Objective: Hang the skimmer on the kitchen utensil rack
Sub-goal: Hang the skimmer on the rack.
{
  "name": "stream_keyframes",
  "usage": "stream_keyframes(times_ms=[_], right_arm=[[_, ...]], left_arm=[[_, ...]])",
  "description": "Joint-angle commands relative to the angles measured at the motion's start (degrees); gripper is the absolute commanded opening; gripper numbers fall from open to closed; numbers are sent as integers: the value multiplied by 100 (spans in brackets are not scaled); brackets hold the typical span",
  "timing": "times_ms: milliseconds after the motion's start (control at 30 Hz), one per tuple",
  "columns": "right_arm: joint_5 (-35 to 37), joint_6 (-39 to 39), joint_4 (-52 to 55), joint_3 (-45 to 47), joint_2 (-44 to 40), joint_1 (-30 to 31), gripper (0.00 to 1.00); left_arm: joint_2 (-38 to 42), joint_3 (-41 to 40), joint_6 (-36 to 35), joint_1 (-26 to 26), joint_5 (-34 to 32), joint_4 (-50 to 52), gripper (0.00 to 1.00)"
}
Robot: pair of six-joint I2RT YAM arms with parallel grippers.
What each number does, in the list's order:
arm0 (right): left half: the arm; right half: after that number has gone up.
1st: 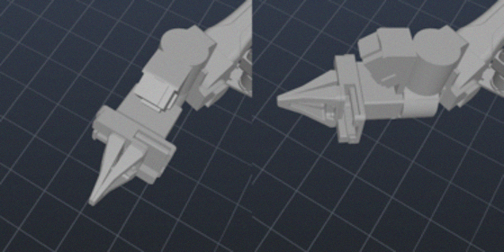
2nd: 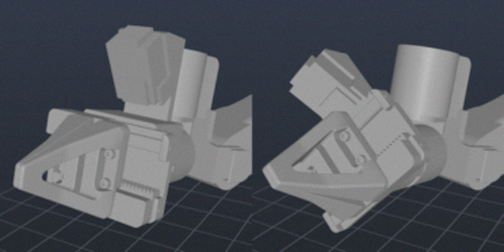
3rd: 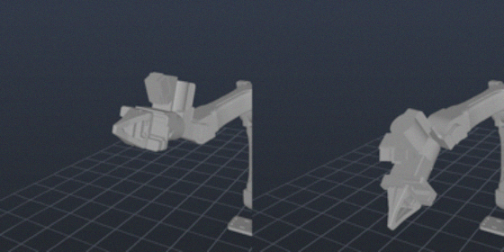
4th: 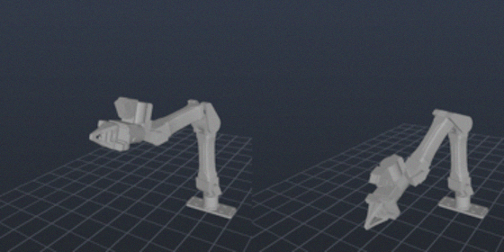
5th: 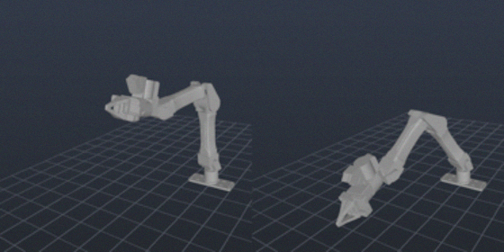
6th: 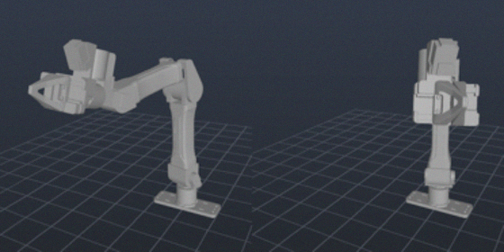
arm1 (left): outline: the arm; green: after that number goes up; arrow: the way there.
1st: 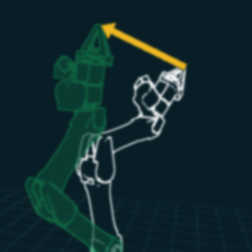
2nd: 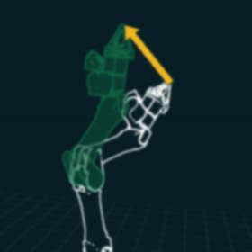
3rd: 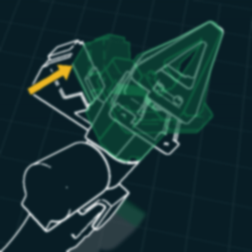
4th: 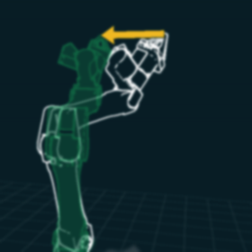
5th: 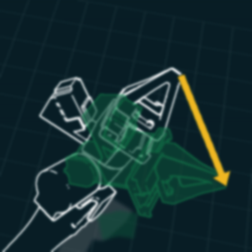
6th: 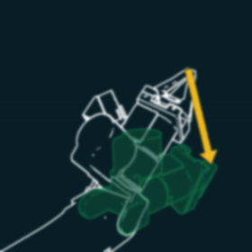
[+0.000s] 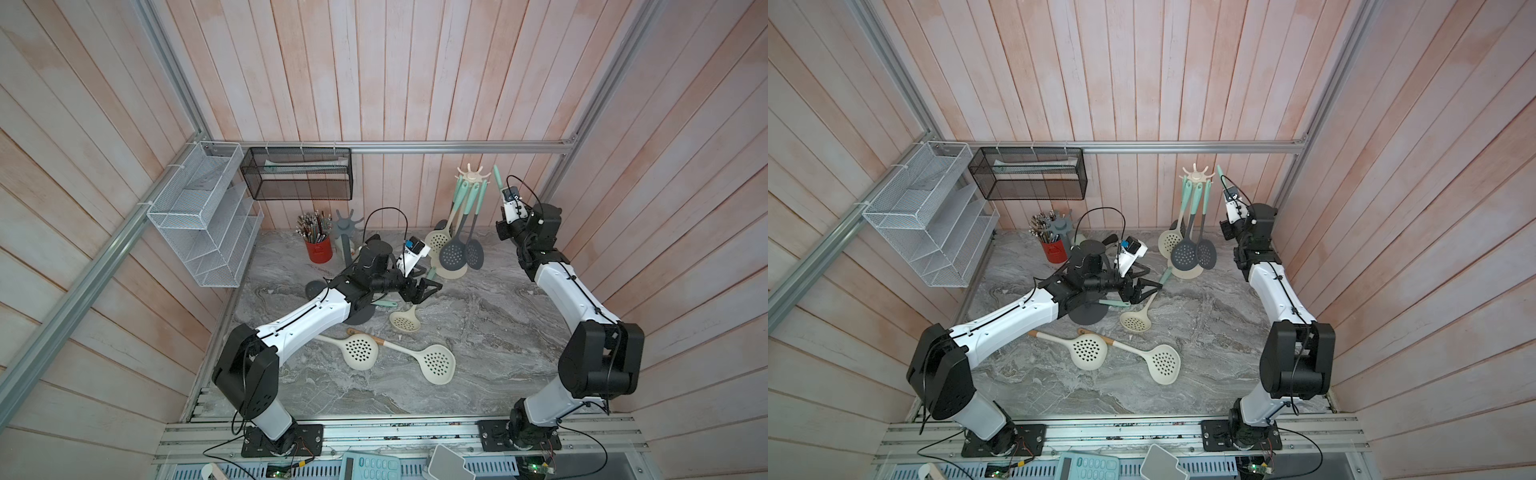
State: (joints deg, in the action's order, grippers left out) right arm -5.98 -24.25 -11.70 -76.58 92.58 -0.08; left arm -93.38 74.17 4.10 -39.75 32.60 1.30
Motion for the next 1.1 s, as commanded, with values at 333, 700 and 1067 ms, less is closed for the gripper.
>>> stream_keyframes(times_ms=[333,700,1067], right_arm=[[250,-286,124,-112,103,141,8],[440,-462,151,47,61,196,7],[1003,-1245,367,-15,328,354,7]], left_arm=[[39,0,156,33,62,-74,81],[57,-1,179,29,79,-73,81],[35,16,193,29,107,-87,81]])
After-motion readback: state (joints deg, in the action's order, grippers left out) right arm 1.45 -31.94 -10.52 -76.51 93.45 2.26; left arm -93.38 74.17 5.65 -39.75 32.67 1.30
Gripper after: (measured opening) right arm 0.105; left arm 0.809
